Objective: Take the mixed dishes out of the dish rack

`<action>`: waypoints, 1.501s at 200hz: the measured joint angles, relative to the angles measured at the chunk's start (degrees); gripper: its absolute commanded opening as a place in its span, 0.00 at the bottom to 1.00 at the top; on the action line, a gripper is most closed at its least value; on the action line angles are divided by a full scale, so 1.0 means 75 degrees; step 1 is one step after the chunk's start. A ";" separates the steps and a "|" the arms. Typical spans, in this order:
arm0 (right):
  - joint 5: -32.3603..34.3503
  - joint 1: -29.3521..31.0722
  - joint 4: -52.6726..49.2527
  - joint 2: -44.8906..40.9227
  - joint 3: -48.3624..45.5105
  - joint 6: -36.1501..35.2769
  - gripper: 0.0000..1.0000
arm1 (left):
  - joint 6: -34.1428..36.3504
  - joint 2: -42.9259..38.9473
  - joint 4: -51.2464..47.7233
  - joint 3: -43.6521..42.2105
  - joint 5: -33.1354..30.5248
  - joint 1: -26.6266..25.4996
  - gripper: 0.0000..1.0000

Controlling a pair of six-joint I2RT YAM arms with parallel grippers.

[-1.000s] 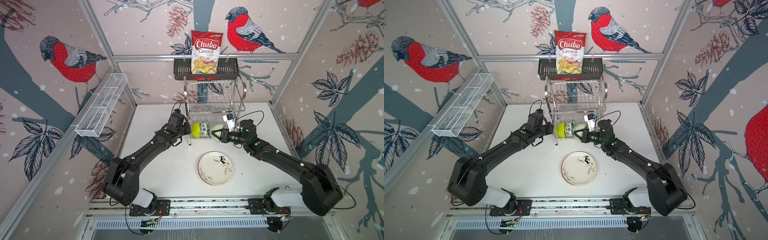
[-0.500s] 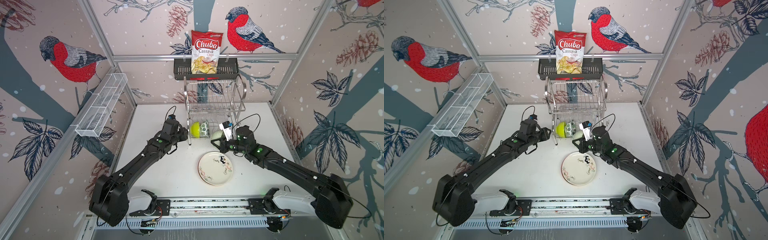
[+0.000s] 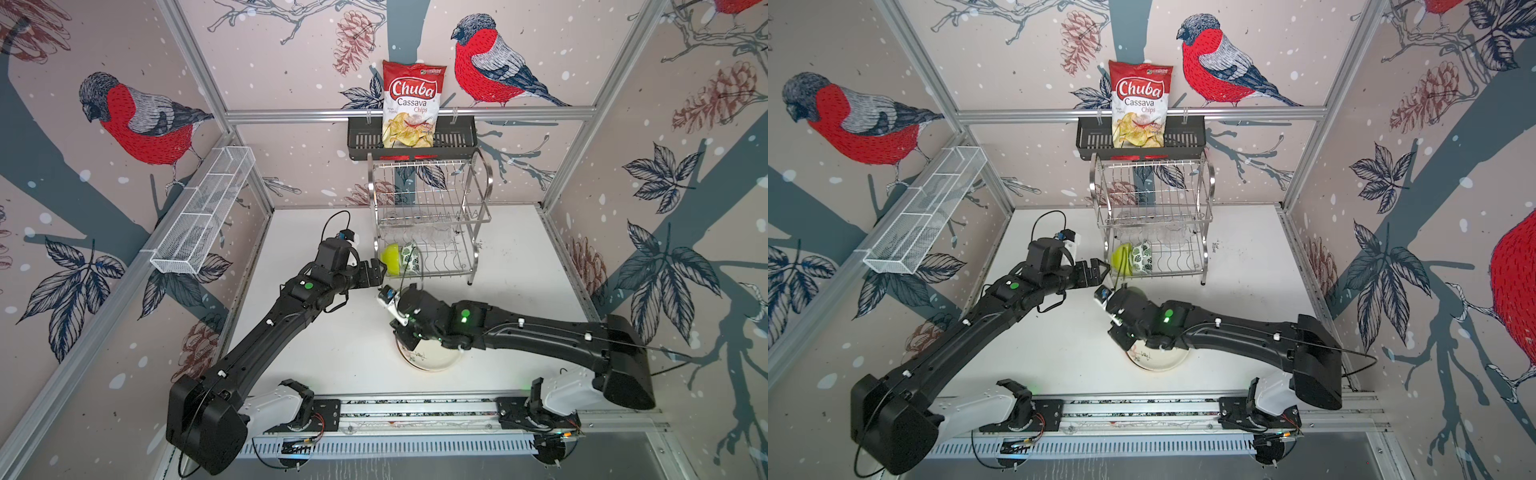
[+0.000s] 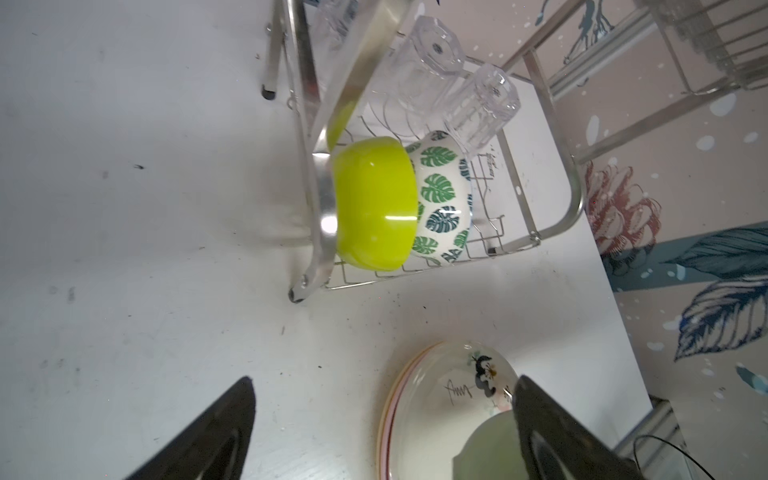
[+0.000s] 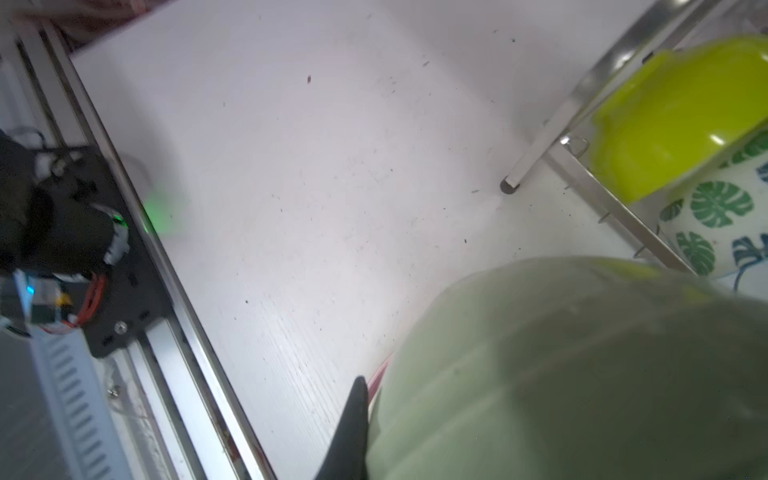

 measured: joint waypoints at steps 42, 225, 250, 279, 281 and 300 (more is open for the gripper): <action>0.1154 0.0889 -0.1268 0.0784 0.0723 -0.0810 0.00 | 0.0391 0.0495 -0.0385 0.0562 0.1390 0.0000 0.96; 0.1816 0.0839 -0.2381 0.1437 0.1848 -0.2165 0.00 | 0.1075 0.0600 -0.2159 0.0131 0.1515 -0.1061 0.39; 0.1760 0.0880 -0.2294 0.1492 0.2066 -0.2294 0.00 | 0.1192 0.0627 -0.2081 0.0119 0.1265 -0.1081 0.17; 0.1772 0.0851 -0.2224 0.1510 0.2186 -0.2384 0.00 | 0.1256 0.0609 -0.2025 0.0017 0.0909 -0.1099 0.00; 0.1784 0.0848 -0.2232 0.1518 0.2192 -0.2387 0.00 | 0.1247 0.0609 -0.2025 0.0012 0.0901 -0.1099 0.00; 0.1821 0.0833 -0.2224 0.1574 0.2194 -0.2349 0.16 | 0.1204 0.0600 -0.1973 -0.0032 0.0819 -0.1107 0.00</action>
